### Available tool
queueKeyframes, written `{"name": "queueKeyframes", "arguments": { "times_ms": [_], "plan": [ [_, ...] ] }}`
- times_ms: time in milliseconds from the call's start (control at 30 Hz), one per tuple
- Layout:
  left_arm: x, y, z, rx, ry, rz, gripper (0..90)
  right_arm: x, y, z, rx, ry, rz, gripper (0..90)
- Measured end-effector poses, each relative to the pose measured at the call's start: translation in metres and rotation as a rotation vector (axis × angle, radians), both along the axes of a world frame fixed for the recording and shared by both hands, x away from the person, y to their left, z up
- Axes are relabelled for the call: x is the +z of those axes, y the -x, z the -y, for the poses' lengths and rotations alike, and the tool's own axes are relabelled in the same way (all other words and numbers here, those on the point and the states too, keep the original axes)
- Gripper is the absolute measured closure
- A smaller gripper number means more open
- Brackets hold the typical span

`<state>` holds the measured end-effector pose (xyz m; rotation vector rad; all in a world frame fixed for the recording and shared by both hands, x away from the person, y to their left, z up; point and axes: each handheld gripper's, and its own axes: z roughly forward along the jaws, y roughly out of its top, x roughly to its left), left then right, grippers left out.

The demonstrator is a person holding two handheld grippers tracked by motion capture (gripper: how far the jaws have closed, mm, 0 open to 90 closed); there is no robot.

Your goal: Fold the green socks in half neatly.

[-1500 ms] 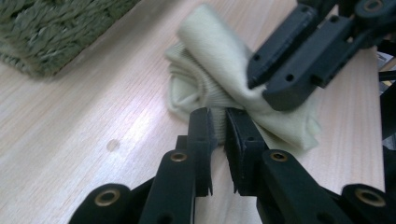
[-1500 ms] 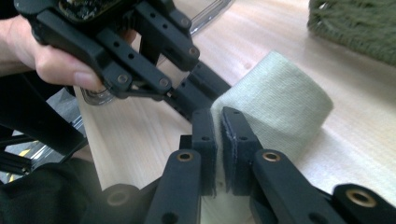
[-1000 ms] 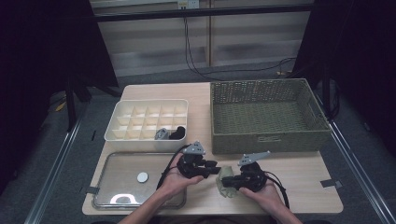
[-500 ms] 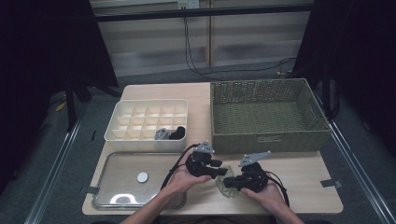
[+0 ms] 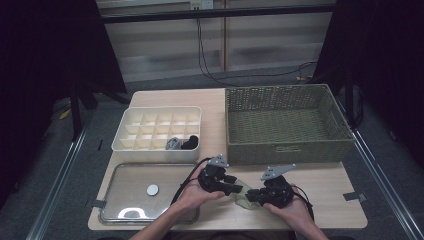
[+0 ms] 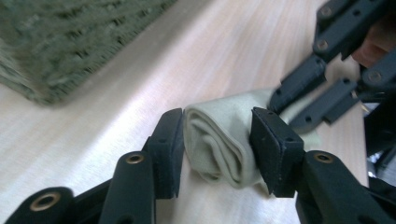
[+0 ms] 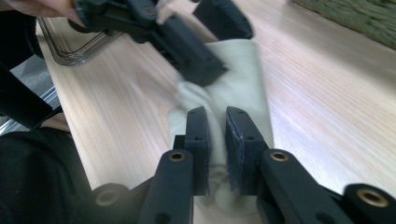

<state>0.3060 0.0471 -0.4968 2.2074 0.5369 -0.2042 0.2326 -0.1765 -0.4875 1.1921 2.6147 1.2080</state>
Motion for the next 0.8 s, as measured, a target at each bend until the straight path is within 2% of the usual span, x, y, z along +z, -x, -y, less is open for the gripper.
{"name": "queueKeyframes", "arguments": {
  "times_ms": [67, 100, 267, 367, 533, 600, 667, 700, 733, 767, 800],
  "plan": [
    [-0.0004, 0.0011, 0.0006, 0.009, -0.027, 0.001, 45.3, 0.0001, 0.0025, 0.0025, -0.017, 0.0, -0.008, 78.8],
    [-0.0006, 0.0018, 0.0012, 0.003, -0.025, -0.008, 44.5, 0.0001, 0.0038, 0.0031, -0.014, 0.003, -0.003, 78.5],
    [-0.0024, 0.0034, 0.0022, -0.017, -0.012, -0.005, 44.5, -0.0001, 0.0064, 0.005, -0.025, 0.001, -0.012, 78.3],
    [-0.0039, 0.002, 0.0016, -0.03, -0.01, -0.026, 44.4, -0.0018, 0.0068, 0.0048, -0.027, 0.0, -0.007, 78.8],
    [-0.0052, 0.002, 0.0023, -0.045, -0.002, -0.031, 44.3, -0.0029, 0.0077, 0.0049, -0.029, -0.002, 0.002, 79.1],
    [-0.006, 0.0022, 0.0029, -0.065, 0.013, -0.045, 45.1, -0.0032, 0.0072, 0.0051, -0.027, -0.005, 0.002, 79.3],
    [-0.0053, 0.0033, 0.0036, -0.06, -0.003, -0.033, 46.4, -0.0034, 0.0071, 0.0051, -0.028, -0.007, 0.001, 79.4],
    [-0.0054, 0.0028, 0.0033, -0.073, 0.004, -0.046, 46.5, -0.0035, 0.0069, 0.0052, -0.026, -0.006, 0.002, 79.4],
    [-0.0055, 0.0034, 0.0034, -0.07, -0.003, -0.043, 48.1, -0.0036, 0.0068, 0.0053, -0.026, -0.007, 0.002, 79.4],
    [-0.0061, 0.0036, 0.0035, -0.079, 0.012, -0.062, 49.7, -0.0037, 0.0067, 0.0053, -0.026, -0.008, 0.003, 79.4],
    [-0.0057, 0.0044, 0.0038, -0.08, 0.004, -0.064, 50.8, -0.0037, 0.0067, 0.0051, -0.026, -0.007, 0.004, 79.4]
  ]
}}
